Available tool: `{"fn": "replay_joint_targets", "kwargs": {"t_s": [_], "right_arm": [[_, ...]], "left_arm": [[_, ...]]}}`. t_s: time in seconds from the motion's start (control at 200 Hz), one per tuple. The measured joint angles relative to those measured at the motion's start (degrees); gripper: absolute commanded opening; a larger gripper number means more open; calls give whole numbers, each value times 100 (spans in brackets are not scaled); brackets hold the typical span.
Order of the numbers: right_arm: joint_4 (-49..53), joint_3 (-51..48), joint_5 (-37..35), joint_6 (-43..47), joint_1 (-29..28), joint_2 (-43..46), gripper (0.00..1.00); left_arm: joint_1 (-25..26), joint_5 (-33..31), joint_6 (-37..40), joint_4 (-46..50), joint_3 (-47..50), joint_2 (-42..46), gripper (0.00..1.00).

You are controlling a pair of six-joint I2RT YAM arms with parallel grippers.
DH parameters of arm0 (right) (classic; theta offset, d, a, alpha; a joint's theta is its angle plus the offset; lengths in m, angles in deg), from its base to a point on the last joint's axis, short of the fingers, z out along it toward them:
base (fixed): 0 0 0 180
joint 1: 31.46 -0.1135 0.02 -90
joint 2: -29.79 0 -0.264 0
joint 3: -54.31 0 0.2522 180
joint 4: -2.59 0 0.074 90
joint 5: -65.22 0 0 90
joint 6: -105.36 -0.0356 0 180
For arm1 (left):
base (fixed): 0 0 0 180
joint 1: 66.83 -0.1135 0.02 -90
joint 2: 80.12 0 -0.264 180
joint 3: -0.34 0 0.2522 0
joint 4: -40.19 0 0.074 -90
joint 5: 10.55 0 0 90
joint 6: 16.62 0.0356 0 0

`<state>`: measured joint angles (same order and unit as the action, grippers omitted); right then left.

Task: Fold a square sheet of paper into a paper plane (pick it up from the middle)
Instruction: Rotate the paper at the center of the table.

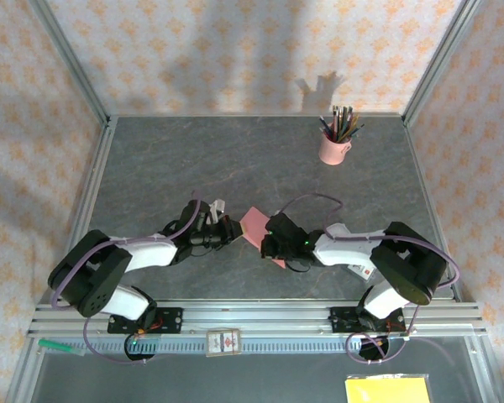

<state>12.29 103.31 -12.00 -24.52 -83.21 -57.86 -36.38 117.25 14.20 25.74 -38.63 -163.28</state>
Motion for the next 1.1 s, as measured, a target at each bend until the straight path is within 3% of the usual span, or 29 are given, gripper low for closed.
{"fn": "replay_joint_targets", "kwargs": {"t_s": [0.34,0.566,0.761,1.101], "right_arm": [[-538,-297,-192,-750,-61,105,8],[-562,-267,-251,-826,-61,297,12],[-57,61,-232,-328,-11,538,19],[608,195,590,811,1377,938,31]], "left_arm": [[107,129,125,-37,-857,-1202,7],[107,94,754,557,-1392,-1738,6],[107,96,1591,1198,-1980,-2142,6],[105,221,3587,2229,-3230,-2802,4]]}}
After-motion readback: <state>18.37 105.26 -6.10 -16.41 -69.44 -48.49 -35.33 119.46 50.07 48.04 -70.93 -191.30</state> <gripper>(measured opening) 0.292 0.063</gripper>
